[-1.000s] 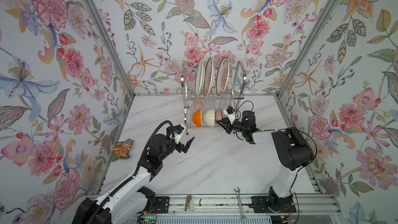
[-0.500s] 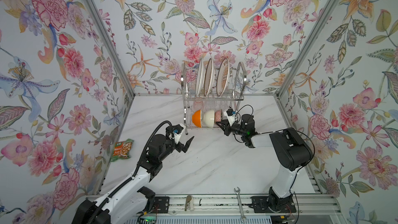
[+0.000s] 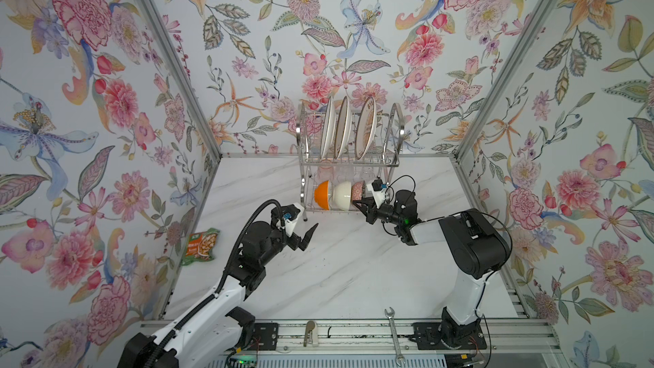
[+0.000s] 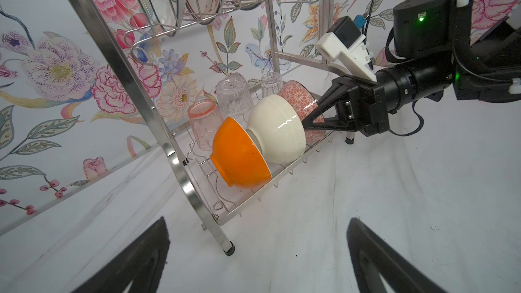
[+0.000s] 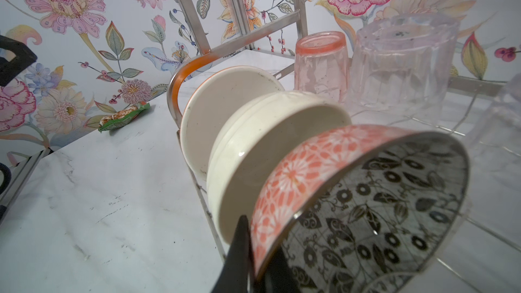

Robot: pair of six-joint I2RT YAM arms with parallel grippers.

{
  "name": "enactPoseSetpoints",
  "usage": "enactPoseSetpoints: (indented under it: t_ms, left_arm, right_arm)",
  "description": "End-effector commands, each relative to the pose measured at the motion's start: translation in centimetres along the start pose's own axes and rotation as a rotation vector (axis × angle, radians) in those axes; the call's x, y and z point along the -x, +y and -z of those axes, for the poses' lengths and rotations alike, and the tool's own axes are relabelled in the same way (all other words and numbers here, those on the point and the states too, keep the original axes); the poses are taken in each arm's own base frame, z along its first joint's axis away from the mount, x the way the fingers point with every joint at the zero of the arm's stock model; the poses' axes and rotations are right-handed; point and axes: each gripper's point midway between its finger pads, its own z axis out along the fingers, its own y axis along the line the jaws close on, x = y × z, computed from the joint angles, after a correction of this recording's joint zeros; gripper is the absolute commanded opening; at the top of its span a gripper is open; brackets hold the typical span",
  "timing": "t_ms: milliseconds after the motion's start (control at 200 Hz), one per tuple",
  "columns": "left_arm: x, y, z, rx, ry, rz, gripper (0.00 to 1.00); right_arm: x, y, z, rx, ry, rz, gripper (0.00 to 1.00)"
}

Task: Unload the mixed dishes from the dish rack
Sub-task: 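Close the right gripper on the rim of the pink-patterned bowl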

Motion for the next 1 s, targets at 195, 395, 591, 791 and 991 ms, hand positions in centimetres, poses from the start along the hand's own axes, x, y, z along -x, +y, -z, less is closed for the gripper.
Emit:
enactPoseSetpoints:
  t_ms: [195,395,591,791,991]
  left_arm:
    - [0.3,0.0,0.1,0.008,0.002,-0.011,0.99]
    - [-0.1,-0.3,0.4,-0.002,0.022,-0.012,0.99]
    - [0.0,0.0,0.7,0.018,0.016,-0.01,0.99]
    - [0.0,0.2,0.6,0.026,0.016,-0.01,0.99]
    - [0.2,0.2,0.5,0.027,0.009,-0.01,0.99]
  right_arm:
    - [5.6,0.4,0.7,0.026,-0.211,0.134,0.0]
    - [6.1,0.5,1.0,0.052,-0.241,0.116,0.0]
    - [6.9,0.8,1.2,0.09,-0.289,0.099,0.0]
    - [7.6,1.3,1.1,0.119,-0.314,0.102,0.0]
    - [8.4,1.5,1.4,0.137,-0.342,0.103,0.0]
